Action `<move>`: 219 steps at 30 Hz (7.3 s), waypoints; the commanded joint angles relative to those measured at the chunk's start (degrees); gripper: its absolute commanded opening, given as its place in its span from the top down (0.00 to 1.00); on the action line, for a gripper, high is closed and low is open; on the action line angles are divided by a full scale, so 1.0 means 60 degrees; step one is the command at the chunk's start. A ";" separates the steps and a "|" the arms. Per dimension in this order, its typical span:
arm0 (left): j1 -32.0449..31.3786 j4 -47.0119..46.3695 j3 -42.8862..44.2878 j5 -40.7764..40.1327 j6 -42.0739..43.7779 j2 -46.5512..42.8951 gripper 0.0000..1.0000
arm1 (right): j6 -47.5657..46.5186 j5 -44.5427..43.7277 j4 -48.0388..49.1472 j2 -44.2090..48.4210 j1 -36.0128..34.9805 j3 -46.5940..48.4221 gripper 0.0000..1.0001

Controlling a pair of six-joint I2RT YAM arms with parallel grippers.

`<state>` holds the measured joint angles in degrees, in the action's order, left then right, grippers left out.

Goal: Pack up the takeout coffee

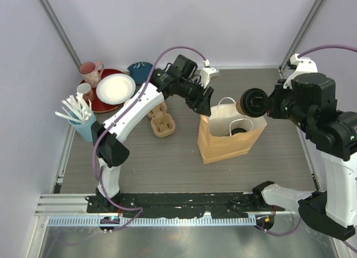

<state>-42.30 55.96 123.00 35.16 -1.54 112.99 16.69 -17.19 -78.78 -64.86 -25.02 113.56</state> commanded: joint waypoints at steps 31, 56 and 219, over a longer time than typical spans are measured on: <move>-0.0288 -0.0099 0.0286 -0.0425 0.0491 -0.0462 0.56 | -0.0070 0.1090 -0.0786 0.0717 -0.0006 -0.2328 0.99; -0.0303 -0.0143 0.0228 -0.0381 0.0403 -0.0477 0.94 | -0.1668 0.3437 0.1513 -0.0543 -0.0137 -0.3090 0.99; -0.0523 -0.0392 0.0271 0.0190 0.0008 -0.0755 1.00 | -0.3148 0.3246 0.5337 -0.0631 -0.1632 -0.9214 0.99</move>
<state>-44.12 56.14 123.72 30.96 -0.67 112.53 -3.44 3.42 -49.10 -67.75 -35.44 60.51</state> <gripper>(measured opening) 0.011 0.052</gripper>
